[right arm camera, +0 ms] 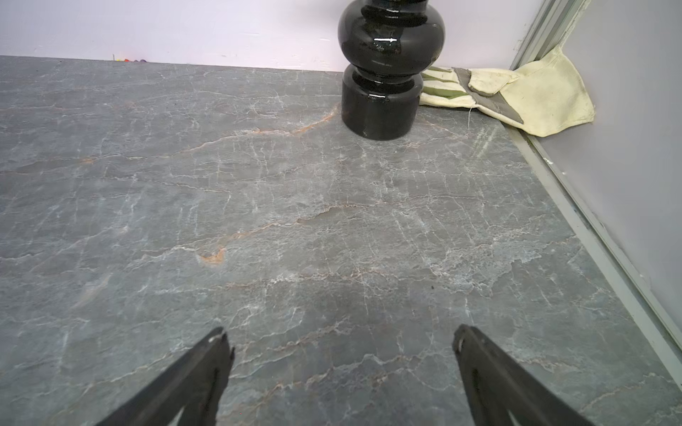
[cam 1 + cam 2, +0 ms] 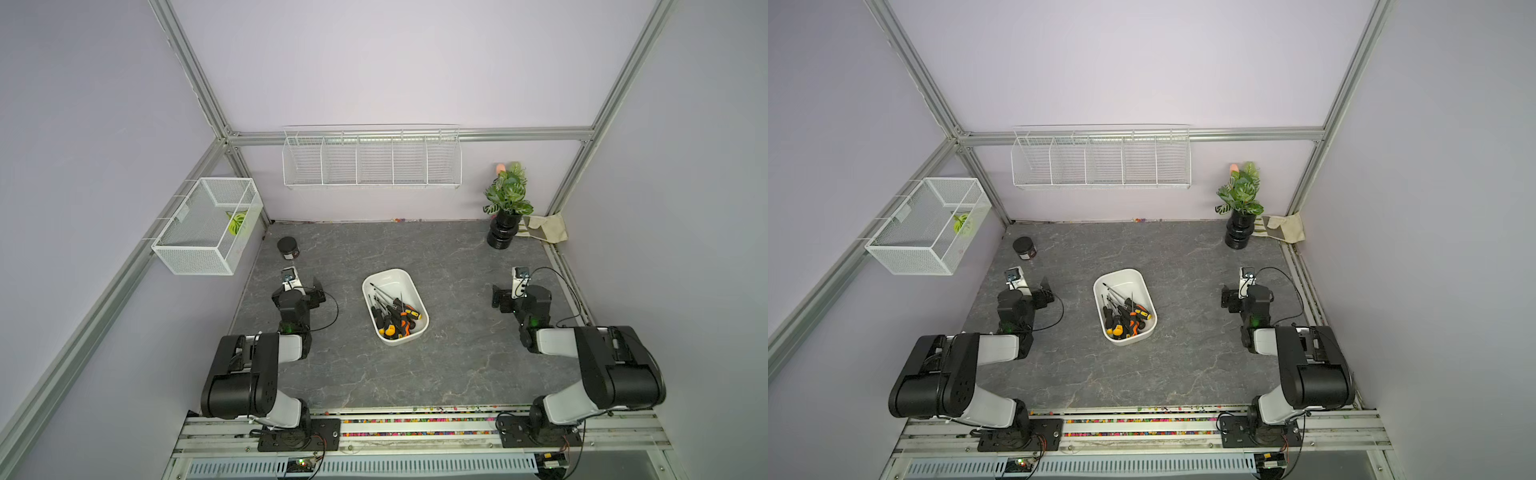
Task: Take out the screwdriver from the storage box
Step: Pick up the storage box at the center of the board.
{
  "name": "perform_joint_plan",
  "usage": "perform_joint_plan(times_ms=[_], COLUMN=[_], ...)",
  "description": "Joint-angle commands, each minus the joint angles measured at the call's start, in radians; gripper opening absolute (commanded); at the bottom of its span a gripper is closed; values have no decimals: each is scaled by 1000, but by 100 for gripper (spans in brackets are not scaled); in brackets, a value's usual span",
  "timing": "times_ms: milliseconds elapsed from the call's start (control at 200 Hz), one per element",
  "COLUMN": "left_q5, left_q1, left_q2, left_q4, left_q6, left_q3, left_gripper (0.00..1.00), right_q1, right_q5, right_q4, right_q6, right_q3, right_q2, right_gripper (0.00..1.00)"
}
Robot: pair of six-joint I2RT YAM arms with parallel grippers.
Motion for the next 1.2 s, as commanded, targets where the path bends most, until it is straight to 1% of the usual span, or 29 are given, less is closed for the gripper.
perform_joint_plan(times_ms=[0, 1000, 1020, 1070, 1140, 1195], left_q5=[-7, -1, -1, -11, -59, -83], left_q1=[-2, 1, 1, 1, 0, -3], left_q2=[6, 4, 5, 1, -33, -80], left_q4=[11, 12, 11, 12, -37, -188], left_q6=[-7, -8, -8, -5, -9, -15], left_q3=[5, 4, 4, 5, 27, 91], left_gripper=[100, 100, 100, 100, 99, 100], right_q1=[6, 5, 6, 6, 6, 6], right_q5=[4, 6, 11, 69, 141, 149], right_q4=[0, -1, 2, 4, -35, -86], right_q6=[11, 11, 5, 32, 71, 77], right_q3=[9, 8, 8, 14, 14, 17], right_q2=[-16, -18, -17, -24, -65, -103], right_gripper=[99, 99, 99, 99, 99, 99])
